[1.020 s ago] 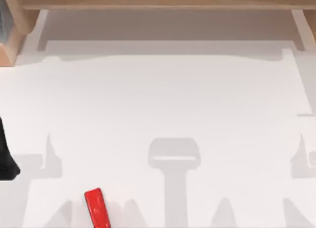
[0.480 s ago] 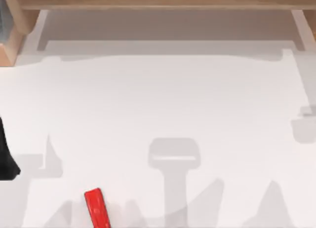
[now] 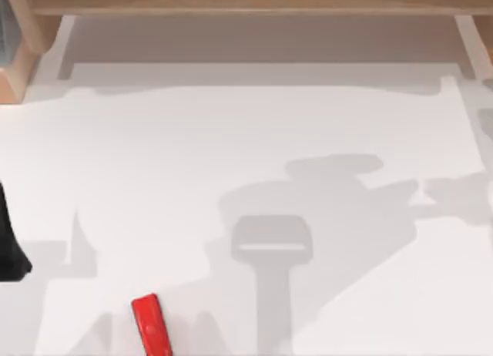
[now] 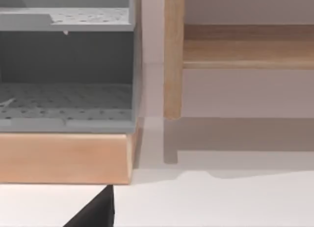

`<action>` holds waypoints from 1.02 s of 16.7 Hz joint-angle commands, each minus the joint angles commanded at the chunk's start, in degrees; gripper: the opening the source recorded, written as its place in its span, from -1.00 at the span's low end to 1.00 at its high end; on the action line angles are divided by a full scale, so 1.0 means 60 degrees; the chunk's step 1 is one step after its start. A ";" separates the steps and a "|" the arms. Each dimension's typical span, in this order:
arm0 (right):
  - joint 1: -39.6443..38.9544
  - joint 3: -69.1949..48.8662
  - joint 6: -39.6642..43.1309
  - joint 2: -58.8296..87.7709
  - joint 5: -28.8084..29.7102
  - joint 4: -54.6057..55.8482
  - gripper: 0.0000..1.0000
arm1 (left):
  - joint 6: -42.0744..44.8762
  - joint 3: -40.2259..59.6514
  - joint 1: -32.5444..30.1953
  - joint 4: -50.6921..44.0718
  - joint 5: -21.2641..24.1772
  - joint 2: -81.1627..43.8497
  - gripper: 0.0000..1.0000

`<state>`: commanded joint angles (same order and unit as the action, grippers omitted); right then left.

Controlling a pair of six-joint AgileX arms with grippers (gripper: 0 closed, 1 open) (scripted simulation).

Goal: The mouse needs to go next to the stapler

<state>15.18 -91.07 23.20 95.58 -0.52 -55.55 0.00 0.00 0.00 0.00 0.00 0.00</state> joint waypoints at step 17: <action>0.1133 -0.8595 0.2057 0.9083 -0.0447 -0.3710 1.00 | 0.0000 0.0000 0.0000 0.0000 0.0000 0.0000 1.00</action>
<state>21.98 -142.64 35.54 150.08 -3.20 -77.81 0.00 0.00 0.00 0.00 0.00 0.00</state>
